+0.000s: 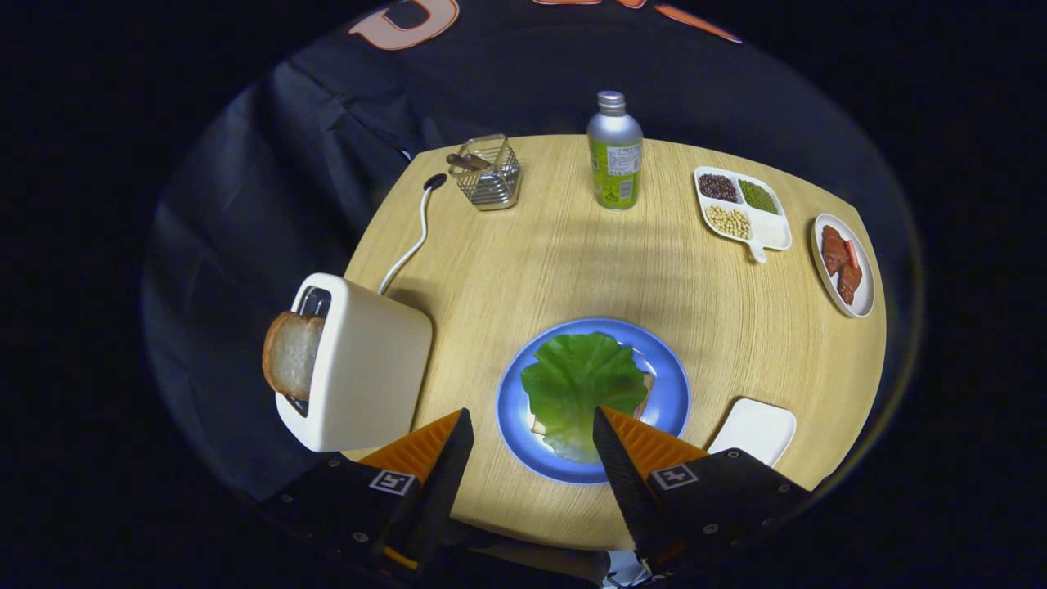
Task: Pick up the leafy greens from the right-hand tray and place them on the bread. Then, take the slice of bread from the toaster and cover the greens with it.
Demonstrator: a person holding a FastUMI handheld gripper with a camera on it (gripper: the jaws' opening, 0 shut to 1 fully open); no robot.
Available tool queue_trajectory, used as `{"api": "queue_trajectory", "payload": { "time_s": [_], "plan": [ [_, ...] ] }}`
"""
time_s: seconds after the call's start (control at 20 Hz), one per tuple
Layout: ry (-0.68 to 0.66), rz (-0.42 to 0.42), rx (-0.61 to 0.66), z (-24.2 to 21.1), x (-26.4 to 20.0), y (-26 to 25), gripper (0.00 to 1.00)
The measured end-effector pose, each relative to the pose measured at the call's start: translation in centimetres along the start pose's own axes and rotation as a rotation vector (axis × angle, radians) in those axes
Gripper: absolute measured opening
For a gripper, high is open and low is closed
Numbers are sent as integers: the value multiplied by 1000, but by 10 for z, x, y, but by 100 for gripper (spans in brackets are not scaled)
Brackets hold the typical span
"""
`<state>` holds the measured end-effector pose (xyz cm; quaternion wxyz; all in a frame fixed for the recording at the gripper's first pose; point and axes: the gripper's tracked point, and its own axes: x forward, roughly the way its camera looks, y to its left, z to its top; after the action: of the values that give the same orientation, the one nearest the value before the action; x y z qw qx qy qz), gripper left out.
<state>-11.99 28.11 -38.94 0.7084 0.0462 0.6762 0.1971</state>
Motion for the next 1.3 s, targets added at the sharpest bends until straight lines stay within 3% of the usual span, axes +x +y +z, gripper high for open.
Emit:
{"api": "queue_trajectory", "payload": {
  "time_s": [0.4,0.85,1.1,1.3],
  "plan": [
    [16,88,-73,14,-30,97,89],
    [50,126,-79,31,-25,183,90],
    [92,92,-104,31,-6,208,87],
    [130,51,-88,28,13,213,76]
  ]
}}
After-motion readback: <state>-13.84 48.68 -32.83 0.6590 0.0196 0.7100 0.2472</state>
